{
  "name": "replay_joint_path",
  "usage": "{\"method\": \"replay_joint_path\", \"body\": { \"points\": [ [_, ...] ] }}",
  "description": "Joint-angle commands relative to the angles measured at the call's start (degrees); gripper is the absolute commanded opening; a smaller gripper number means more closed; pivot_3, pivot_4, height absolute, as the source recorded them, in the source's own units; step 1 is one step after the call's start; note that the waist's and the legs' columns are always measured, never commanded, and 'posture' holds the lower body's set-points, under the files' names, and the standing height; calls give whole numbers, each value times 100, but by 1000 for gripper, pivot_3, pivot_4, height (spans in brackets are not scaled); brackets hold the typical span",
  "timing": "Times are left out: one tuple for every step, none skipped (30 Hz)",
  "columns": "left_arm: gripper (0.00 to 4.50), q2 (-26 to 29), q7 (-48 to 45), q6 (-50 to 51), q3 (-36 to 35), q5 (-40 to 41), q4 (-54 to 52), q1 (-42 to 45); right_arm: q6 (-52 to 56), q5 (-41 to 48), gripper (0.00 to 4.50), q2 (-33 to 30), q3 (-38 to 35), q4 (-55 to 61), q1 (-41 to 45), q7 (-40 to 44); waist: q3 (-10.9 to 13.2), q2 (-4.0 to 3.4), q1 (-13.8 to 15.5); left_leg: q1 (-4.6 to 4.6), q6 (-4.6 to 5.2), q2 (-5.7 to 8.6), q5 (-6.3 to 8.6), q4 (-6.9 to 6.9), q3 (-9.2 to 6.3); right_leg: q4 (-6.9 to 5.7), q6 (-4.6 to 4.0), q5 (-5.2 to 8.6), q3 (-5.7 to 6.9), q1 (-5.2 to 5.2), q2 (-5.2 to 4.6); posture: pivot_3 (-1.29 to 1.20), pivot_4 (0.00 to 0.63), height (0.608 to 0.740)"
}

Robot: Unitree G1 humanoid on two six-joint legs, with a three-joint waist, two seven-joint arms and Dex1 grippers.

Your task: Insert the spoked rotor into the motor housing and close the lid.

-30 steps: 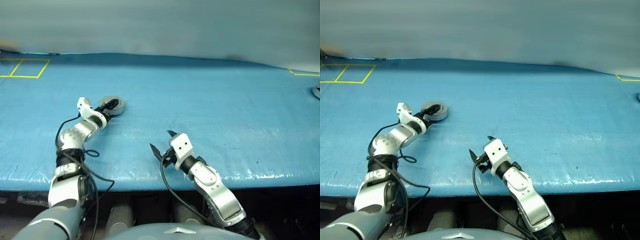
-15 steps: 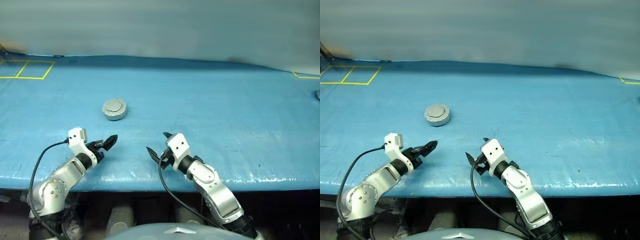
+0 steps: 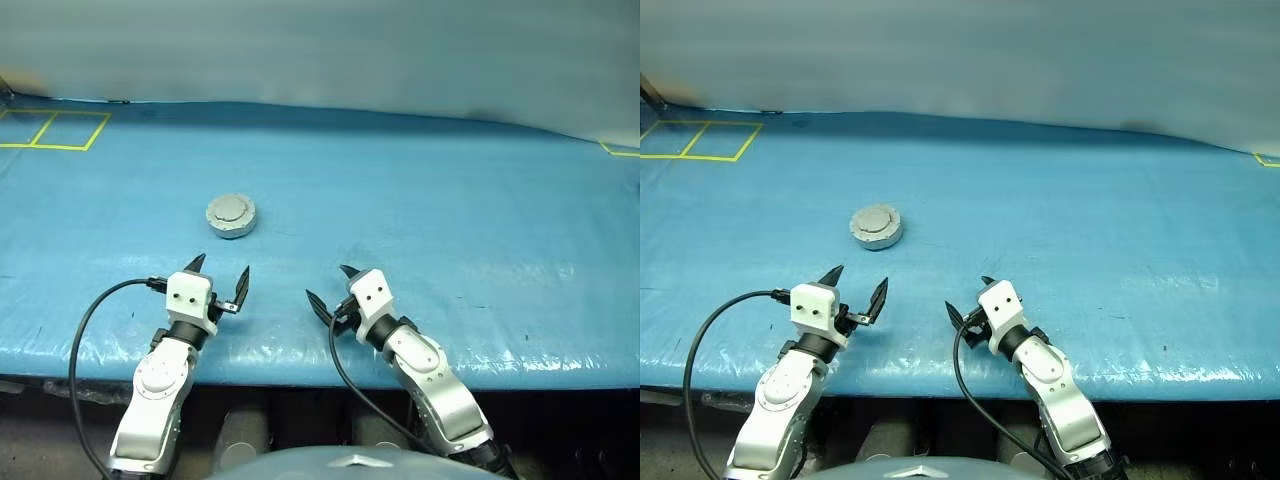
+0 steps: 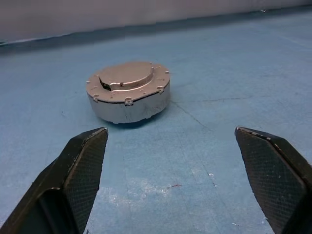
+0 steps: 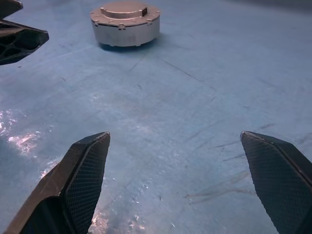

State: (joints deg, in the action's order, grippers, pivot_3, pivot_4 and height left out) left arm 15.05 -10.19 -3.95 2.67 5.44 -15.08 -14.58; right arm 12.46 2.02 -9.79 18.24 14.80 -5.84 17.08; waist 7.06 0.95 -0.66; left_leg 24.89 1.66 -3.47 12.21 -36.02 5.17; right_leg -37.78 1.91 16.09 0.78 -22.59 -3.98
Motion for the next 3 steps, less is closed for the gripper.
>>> {"method": "replay_joint_path", "body": {
  "points": [
    [4473, -53, -84, -503, 26, -176, 168, 23, -315, -135, 4500, 98, -143, 68, -19, -234, 1, 1, 1, -4, 0, -1, 0, -1, -1, 0, 2, 0, 2, 0, 3, 0, 150, 740],
    [4473, -41, -103, -569, 50, -252, 246, 56, -376, -162, 4500, 164, -199, 45, -41, -357, 1, 1, 2, -7, 1, -2, 0, -3, -1, -1, 3, 0, 3, 0, 6, 0, 150, 740],
    [4473, -38, -129, -628, 80, -307, 314, 87, -430, -183, 4500, 211, -239, 28, -67, -444, 1, 1, 2, -9, 1, -4, 0, -4, -1, -1, 7, -2, 3, 1, 13, 0, 150, 740]
  ]
}}
